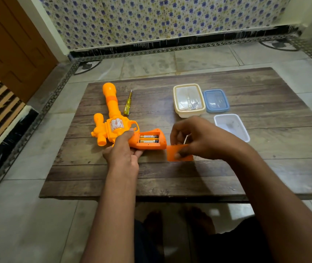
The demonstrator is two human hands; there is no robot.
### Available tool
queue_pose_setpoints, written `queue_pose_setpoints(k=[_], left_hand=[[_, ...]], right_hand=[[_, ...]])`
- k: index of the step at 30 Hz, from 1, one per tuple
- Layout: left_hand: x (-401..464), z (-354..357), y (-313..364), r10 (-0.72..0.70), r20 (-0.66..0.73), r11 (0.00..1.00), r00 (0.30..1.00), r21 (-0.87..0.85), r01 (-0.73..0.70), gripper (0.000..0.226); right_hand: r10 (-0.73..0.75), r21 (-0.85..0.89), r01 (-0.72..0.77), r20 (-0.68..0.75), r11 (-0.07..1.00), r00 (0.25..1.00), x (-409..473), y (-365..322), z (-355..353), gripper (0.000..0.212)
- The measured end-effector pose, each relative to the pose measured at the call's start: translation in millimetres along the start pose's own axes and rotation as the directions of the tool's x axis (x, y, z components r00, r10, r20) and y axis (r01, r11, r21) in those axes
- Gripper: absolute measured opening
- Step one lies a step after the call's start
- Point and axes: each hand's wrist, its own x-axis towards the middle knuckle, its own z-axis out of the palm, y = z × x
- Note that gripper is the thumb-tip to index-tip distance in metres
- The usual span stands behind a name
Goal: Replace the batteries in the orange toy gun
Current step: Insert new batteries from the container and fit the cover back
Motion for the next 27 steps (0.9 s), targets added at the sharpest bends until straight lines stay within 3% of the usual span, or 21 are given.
queue_pose_setpoints(k=[4, 8, 13, 19, 23, 27], left_hand=[[3, -1, 0, -0.009, 0.006, 1.0, 1.0, -0.006, 0.009, 0.057], [3, 1, -3, 0.009, 0.005, 1.0, 1.0, -0.013, -0.009, 0.059], [3, 1, -2, 0.01, 0.003, 1.0, 1.0, -0.023, -0.01, 0.061], [-1, 2, 1, 0.015, -0.006, 0.999, 1.0, -0.034, -0.016, 0.062], [-2, 2, 2, 0.016, -0.002, 0.999, 1.0, -0.05, -0.016, 0.041], [-3, 4, 3, 0.004, 0.005, 0.998, 1.0, -0.066, -0.003, 0.04]], right_hand=[[-0.069, 0.285, 0.139, -0.24, 0.948, 0.968, 15, -10, 11, 0.032], [-0.069, 0.21, 0.159, -0.381, 0.965, 0.922, 33, -16, 27, 0.025], [-0.165, -0.048, 0.158, -0.312, 0.986, 0.936, 41, -17, 33, 0.032], [-0.279, -0.299, 0.202, -0.243, 0.933, 0.929, 40, -21, 31, 0.043], [-0.271, -0.327, 0.188, -0.229, 0.926, 0.935, 39, -21, 29, 0.039], [-0.32, -0.366, 0.227, -0.217, 0.902, 0.922, 37, -22, 30, 0.031]])
